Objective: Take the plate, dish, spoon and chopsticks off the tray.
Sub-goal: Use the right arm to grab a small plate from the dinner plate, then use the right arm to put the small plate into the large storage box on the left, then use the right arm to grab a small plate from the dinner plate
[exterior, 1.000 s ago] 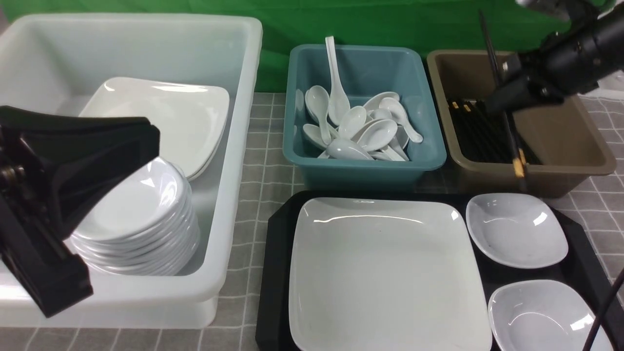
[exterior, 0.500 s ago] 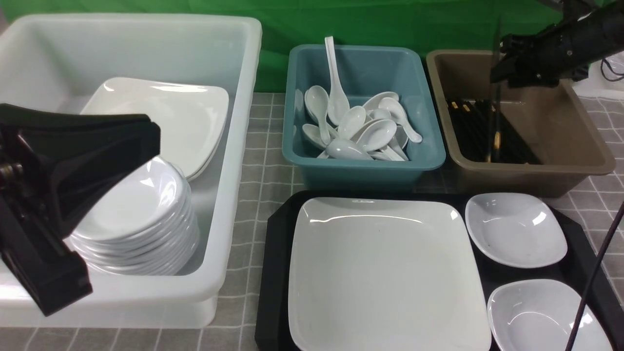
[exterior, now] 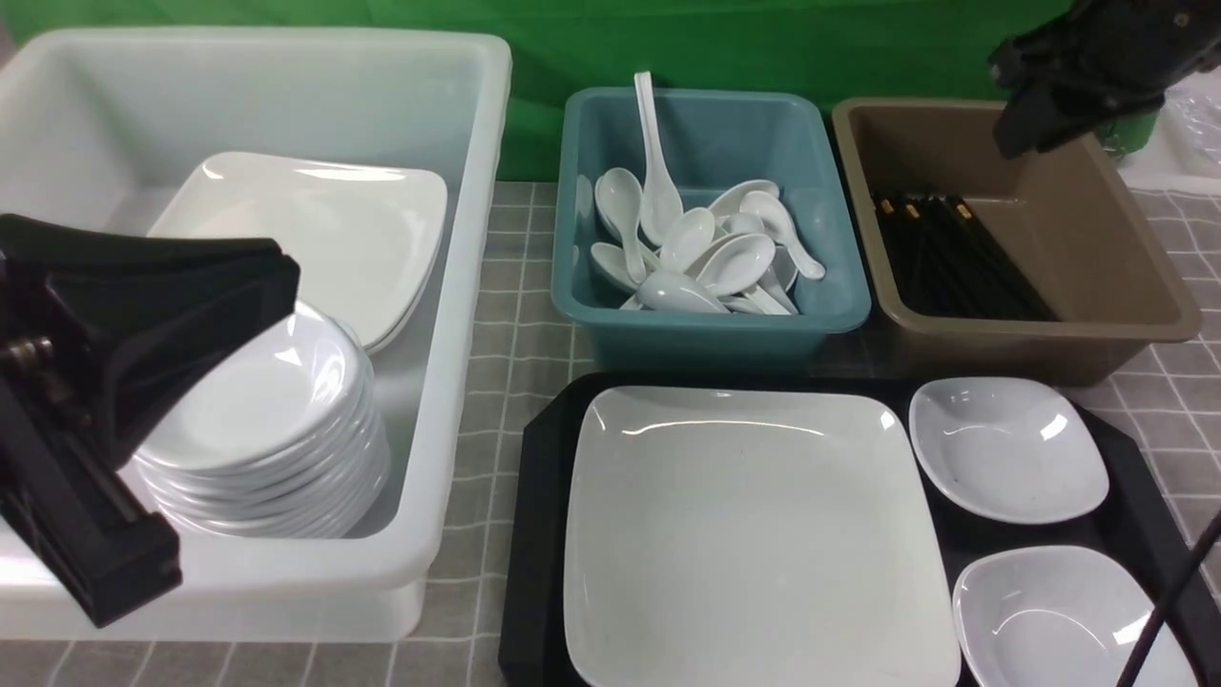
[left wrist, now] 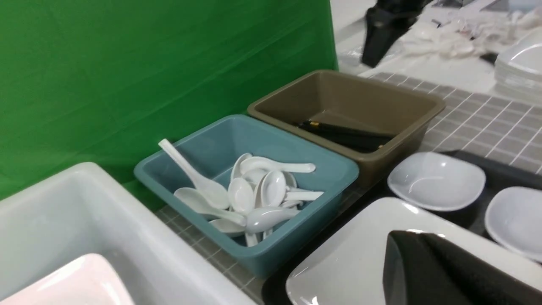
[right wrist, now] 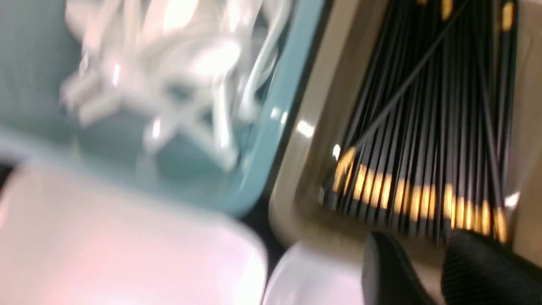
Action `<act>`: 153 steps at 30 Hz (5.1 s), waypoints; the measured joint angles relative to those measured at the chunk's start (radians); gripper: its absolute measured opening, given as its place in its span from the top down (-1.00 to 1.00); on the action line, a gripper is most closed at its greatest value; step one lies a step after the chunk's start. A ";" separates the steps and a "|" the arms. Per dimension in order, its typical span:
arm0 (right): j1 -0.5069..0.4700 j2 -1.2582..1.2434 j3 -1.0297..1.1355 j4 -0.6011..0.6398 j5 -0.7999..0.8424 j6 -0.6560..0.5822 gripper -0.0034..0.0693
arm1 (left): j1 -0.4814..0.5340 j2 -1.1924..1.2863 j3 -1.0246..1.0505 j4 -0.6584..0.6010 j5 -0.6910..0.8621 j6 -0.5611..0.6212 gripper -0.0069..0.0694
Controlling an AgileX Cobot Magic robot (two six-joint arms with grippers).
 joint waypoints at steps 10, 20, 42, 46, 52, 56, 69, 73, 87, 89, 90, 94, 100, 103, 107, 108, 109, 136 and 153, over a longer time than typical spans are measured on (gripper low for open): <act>0.375 -0.398 0.810 -0.177 -0.016 0.153 -0.06 | 0.000 0.000 0.000 0.020 0.008 0.000 0.80; 0.498 -0.411 1.201 -0.257 -0.408 0.263 -0.48 | 0.000 0.000 0.000 0.007 0.021 0.000 0.80; 0.498 -0.274 1.212 -0.395 -0.477 0.277 0.12 | 0.000 0.000 0.000 -0.003 0.047 -0.001 0.80; 0.498 -0.282 1.211 -0.421 -0.422 0.282 0.33 | 0.000 0.000 0.000 -0.003 0.053 -0.001 0.80; 0.548 -0.389 1.157 -0.407 -0.247 0.340 0.67 | 0.000 0.000 0.000 -0.003 0.055 -0.001 0.80; 0.599 -0.477 1.054 -0.381 -0.143 0.369 0.74 | 0.000 -0.002 0.000 0.000 0.055 -0.009 0.80; 0.925 -0.242 0.229 -0.378 -0.359 0.008 0.74 | 0.000 -0.353 -0.011 0.795 0.319 -0.866 0.80; 0.956 -0.047 0.030 -0.369 -0.374 -0.122 0.74 | 0.000 -0.467 -0.011 0.890 0.409 -0.957 0.80; 0.959 0.386 -0.308 -0.345 -0.364 -0.223 0.71 | 0.000 -0.522 -0.013 0.876 0.442 -0.967 0.80; 0.959 0.387 -0.310 -0.340 -0.360 -0.217 0.52 | 0.000 -0.522 -0.013 0.876 0.442 -0.958 0.80; 0.959 0.387 -0.313 -0.340 -0.360 -0.216 0.47 | 0.000 -0.522 -0.013 0.876 0.442 -0.956 0.80; 0.961 0.377 -0.314 -0.338 -0.331 -0.182 -0.29 | 0.000 -0.522 -0.013 0.852 0.420 -0.947 0.80; 0.990 0.278 -0.315 -0.368 -0.099 -0.168 -0.91 | 0.000 -0.467 -0.013 0.693 0.375 -0.836 0.80; 0.995 0.198 -0.310 -0.400 0.002 -0.149 -0.83 | 0.000 -0.392 -0.013 0.637 0.344 -0.792 0.80; 0.951 0.088 -0.259 -0.414 0.004 -0.079 -0.44 | 0.000 -0.306 -0.013 0.595 0.259 -0.762 0.80; 0.927 0.054 -0.221 -0.415 0.004 -0.052 -0.31 | 0.000 -0.286 -0.013 0.578 0.235 -0.748 0.80; 0.898 0.024 -0.181 -0.416 0.004 -0.032 -0.19 | 0.000 -0.271 -0.013 0.562 0.220 -0.726 0.80; 0.186 -0.158 0.966 -0.377 -0.684 -0.091 -0.48 | 0.000 -0.208 -0.013 0.345 0.216 -0.422 0.80; 0.186 -0.074 0.963 -0.420 -0.763 -0.091 0.32 | 0.000 -0.208 -0.013 0.345 0.218 -0.419 0.80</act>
